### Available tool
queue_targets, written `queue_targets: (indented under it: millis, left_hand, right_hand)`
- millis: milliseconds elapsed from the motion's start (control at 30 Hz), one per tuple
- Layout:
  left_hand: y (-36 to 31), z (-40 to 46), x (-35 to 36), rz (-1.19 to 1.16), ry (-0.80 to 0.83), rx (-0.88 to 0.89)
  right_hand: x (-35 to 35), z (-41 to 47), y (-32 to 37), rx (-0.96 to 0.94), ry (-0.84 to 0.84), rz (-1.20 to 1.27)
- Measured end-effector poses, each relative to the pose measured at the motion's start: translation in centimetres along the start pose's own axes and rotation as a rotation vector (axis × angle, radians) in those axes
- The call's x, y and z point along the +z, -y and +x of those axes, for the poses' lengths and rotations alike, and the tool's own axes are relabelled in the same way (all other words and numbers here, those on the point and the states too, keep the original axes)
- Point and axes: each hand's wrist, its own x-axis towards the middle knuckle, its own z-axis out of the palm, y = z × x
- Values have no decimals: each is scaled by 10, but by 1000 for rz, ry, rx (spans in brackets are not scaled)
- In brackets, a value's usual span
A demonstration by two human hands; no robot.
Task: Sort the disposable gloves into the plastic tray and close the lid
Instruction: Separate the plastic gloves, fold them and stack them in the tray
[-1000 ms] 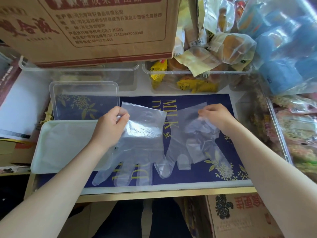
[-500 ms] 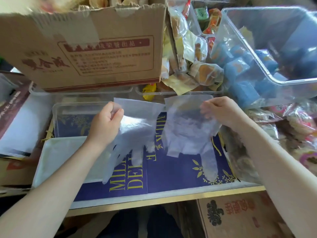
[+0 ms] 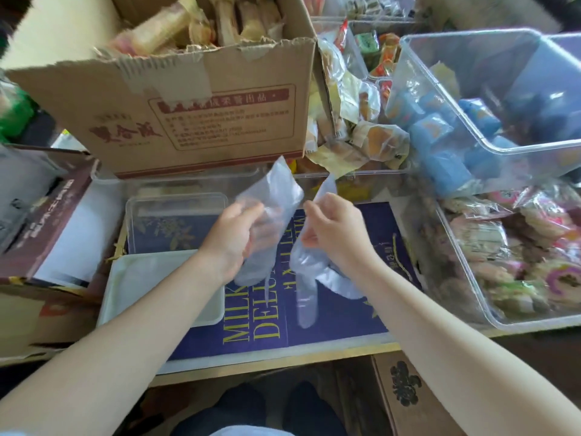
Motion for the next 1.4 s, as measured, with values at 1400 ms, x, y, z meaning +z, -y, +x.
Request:
queue_targets:
  millis: [1400]
  left_hand:
    - [-17, -18, -20, 396, 284, 394]
  right_hand:
    - [-43, 2, -13, -105, 208, 230]
